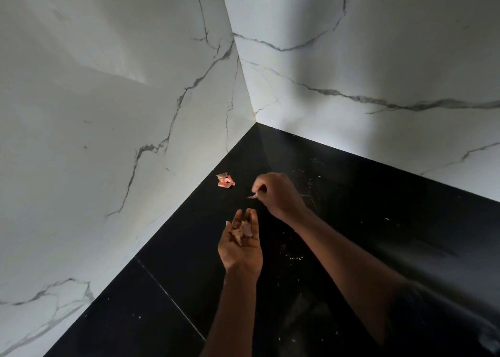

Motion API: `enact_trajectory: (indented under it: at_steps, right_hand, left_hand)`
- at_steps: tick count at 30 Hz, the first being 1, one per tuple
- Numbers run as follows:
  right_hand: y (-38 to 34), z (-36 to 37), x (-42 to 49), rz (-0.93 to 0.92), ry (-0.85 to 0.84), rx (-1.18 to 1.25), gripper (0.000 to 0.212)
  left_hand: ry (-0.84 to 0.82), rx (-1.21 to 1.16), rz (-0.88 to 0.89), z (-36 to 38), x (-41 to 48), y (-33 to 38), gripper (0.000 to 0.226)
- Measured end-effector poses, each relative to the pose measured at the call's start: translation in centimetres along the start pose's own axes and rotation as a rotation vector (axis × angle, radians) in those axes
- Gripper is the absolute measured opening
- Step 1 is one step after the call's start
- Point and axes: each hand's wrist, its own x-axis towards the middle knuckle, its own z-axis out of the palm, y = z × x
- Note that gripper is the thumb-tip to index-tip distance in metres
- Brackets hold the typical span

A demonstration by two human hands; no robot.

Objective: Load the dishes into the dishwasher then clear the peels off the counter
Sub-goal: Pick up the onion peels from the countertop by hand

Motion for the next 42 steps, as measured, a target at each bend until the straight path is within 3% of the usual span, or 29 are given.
enact_trajectory:
  at_steps: [3, 7, 13, 16, 18, 22, 25, 28, 31, 36, 39, 42]
  right_hand:
    - [-2.5, -0.4, -3.0, -0.028, -0.080, 0.114, 0.014]
    - [-4.0, 0.5, -5.5, -0.123, -0.235, 0.052, 0.014]
    - [-4.0, 1.2, -4.2, -0.146, -0.309, 0.094, 0.008]
    - [-3.2, 2.1, -1.4, -0.125, -0.214, 0.094, 0.011]
    - [-2.5, 3.4, 1.0, -0.085, -0.184, -0.019, 0.026]
    - [-2.1, 6.3, 4.6, -0.168, -0.370, -0.362, 0.061]
    - [-2.0, 7.5, 5.9, -0.228, -0.425, -0.524, 0.063]
    - [-1.7, 7.8, 6.0, -0.265, -0.370, -0.559, 0.041]
    - [-0.5, 6.9, 5.3, -0.217, -0.299, -0.460, 0.016]
    - [1.1, 4.9, 4.5, -0.088, -0.326, -0.296, 0.017]
    - [0.9, 4.3, 3.1, -0.146, -0.179, -0.077, 0.012]
    - [-1.0, 3.5, 1.4, -0.219, -0.227, 0.133, 0.012]
  left_hand:
    - [0.015, 0.000, 0.010, 0.0, 0.2, -0.1, 0.036]
    - [0.056, 0.003, 0.004, -0.9, 0.5, 0.1, 0.031]
    - [0.092, -0.030, 0.043, -1.1, -0.6, 0.5, 0.027]
    - [0.028, -0.104, 0.042, -1.4, -1.2, 1.2, 0.029]
    - [0.030, -0.126, 0.050, -1.8, -1.5, 1.8, 0.030]
    - [0.046, -0.143, 0.080, -2.0, -1.9, 3.0, 0.030]
    - [0.047, -0.148, 0.098, -2.2, -2.0, 3.8, 0.030]
    - [0.053, -0.133, 0.122, -2.4, -1.8, 4.7, 0.030]
    - [0.064, -0.141, 0.120, -2.7, -1.5, 5.2, 0.030]
    - [0.056, -0.147, 0.099, -3.2, -1.0, 4.7, 0.032]
    - [0.057, -0.149, 0.083, -2.7, -0.7, 3.8, 0.033]
    - [0.086, -0.159, 0.078, -2.3, 0.0, 3.1, 0.034]
